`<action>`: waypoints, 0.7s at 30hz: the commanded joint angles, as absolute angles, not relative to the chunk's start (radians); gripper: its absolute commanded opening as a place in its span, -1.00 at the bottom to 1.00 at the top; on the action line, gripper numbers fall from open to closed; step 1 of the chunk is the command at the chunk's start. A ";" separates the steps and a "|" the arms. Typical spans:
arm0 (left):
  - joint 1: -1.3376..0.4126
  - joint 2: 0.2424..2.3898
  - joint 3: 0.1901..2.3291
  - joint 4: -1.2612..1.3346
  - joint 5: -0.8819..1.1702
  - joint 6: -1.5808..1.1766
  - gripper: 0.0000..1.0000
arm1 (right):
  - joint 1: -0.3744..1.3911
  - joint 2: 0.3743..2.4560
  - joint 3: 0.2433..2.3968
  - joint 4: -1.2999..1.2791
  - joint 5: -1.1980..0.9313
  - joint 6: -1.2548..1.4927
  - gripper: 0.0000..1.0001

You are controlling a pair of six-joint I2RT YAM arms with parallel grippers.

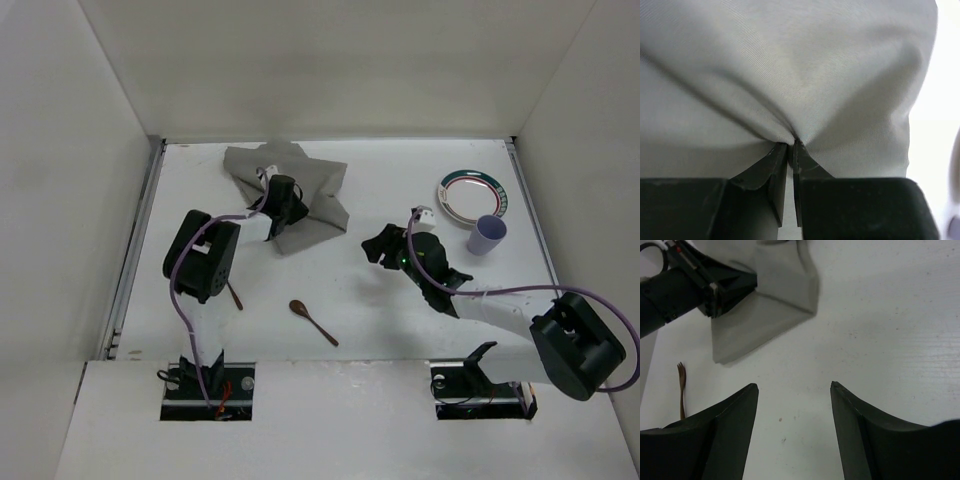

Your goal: Set the dinner table for one person

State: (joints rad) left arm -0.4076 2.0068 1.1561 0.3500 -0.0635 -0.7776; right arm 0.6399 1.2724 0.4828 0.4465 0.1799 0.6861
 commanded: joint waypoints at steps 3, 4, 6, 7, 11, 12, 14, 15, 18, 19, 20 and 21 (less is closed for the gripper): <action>-0.338 1.801 0.982 0.213 -0.069 -0.632 -0.85 | 0.636 1.293 0.512 0.491 0.183 0.684 0.33; -0.322 1.771 0.957 0.209 -0.080 -0.637 -0.78 | 0.637 1.298 0.518 0.491 0.187 0.678 0.36; -0.286 1.670 0.892 0.227 -0.075 -0.669 -0.48 | 0.639 1.315 0.526 0.497 0.195 0.667 0.40; -0.283 1.633 0.870 0.244 -0.072 -0.675 -0.39 | 0.639 1.330 0.535 0.497 0.192 0.666 0.40; -0.300 1.464 0.763 0.314 -0.080 -0.692 -0.24 | 0.650 1.354 0.552 0.498 0.184 0.675 0.47; -0.300 1.430 0.737 0.314 -0.084 -0.702 -0.23 | 0.651 1.358 0.557 0.500 0.184 0.680 0.50; -0.289 1.384 0.684 0.308 -0.086 -0.735 -0.23 | 0.663 1.377 0.586 0.500 0.180 0.701 0.58; -0.280 1.361 0.649 0.305 -0.093 -0.755 -0.23 | 0.669 1.385 0.600 0.499 0.183 0.706 0.60; -0.231 1.327 0.554 0.292 -0.113 -0.810 -0.21 | 0.674 1.426 0.662 0.485 0.196 0.758 0.61; -0.207 1.321 0.523 0.287 -0.112 -0.833 -0.20 | 0.676 1.457 0.702 0.476 0.187 0.796 0.64; -0.187 1.316 0.494 0.287 -0.106 -0.853 -0.19 | 0.673 1.480 0.725 0.472 0.183 0.817 0.65; -0.174 1.310 0.473 0.294 -0.100 -0.865 -0.18 | 0.660 1.527 0.773 0.466 0.173 0.846 0.66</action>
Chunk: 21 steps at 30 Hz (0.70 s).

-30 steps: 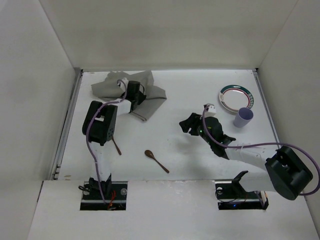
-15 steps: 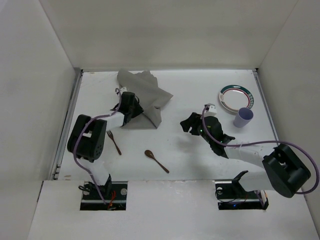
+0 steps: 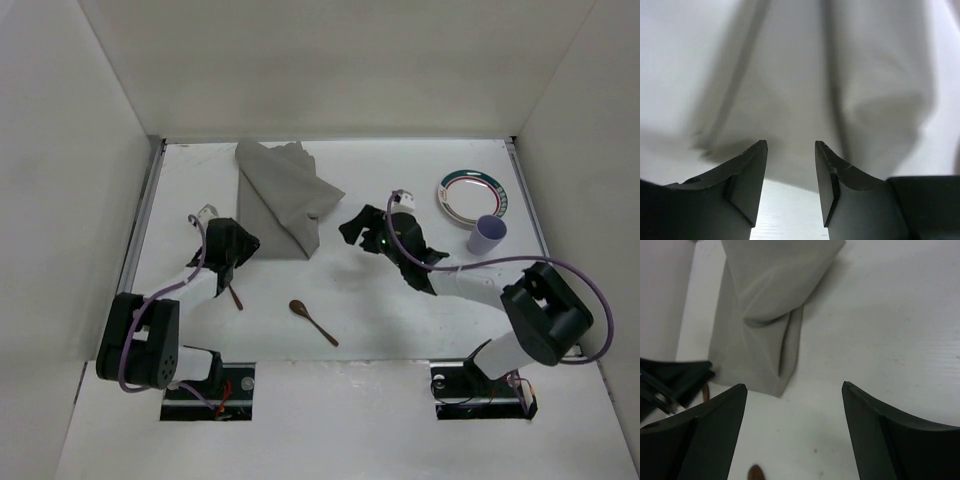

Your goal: Set the dinner table for one person

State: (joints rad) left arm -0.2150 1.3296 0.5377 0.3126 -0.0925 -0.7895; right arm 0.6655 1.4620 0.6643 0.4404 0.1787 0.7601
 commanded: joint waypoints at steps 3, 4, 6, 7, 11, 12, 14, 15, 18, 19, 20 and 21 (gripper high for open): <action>-0.142 1.266 0.393 0.339 -0.092 -0.900 -0.10 | 0.619 1.644 0.886 0.453 0.153 0.913 0.65; -0.136 1.252 0.378 0.350 -0.086 -0.916 -0.06 | 0.601 1.699 0.931 0.449 0.150 0.946 0.64; -0.124 1.212 0.345 0.376 -0.061 -0.930 0.00 | 0.576 1.771 0.995 0.427 0.150 1.001 0.61; -0.122 1.201 0.333 0.385 -0.060 -0.931 0.02 | 0.565 1.805 1.029 0.411 0.150 1.026 0.60; -0.102 1.206 0.319 0.405 -0.046 -0.946 0.06 | 0.547 1.910 1.146 0.365 0.153 1.094 0.60; -0.099 1.216 0.324 0.406 -0.035 -0.948 0.07 | 0.547 1.934 1.176 0.341 0.152 1.117 0.60; -0.103 1.241 0.331 0.419 -0.029 -0.951 0.07 | 0.544 1.982 1.236 0.296 0.144 1.144 0.59; -0.107 1.258 0.334 0.431 -0.029 -0.954 0.07 | 0.544 2.003 1.264 0.272 0.143 1.156 0.58; -0.102 1.290 0.341 0.445 -0.031 -0.972 0.06 | 0.545 2.060 1.340 0.209 0.112 1.193 0.56; -0.102 1.295 0.338 0.451 -0.040 -0.976 0.05 | 0.547 2.078 1.363 0.198 0.110 1.203 0.55; -0.103 1.299 0.334 0.463 -0.046 -0.976 0.04 | 0.548 2.091 1.379 0.192 0.109 1.209 0.54; -0.108 1.304 0.328 0.485 -0.054 -0.980 0.03 | 0.548 2.100 1.388 0.189 0.109 1.221 0.52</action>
State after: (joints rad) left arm -0.1085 1.2835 0.3290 0.4591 -0.0525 -0.9577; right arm 0.5407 2.0834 1.3270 0.2340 0.1238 1.1614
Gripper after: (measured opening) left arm 0.519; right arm 0.767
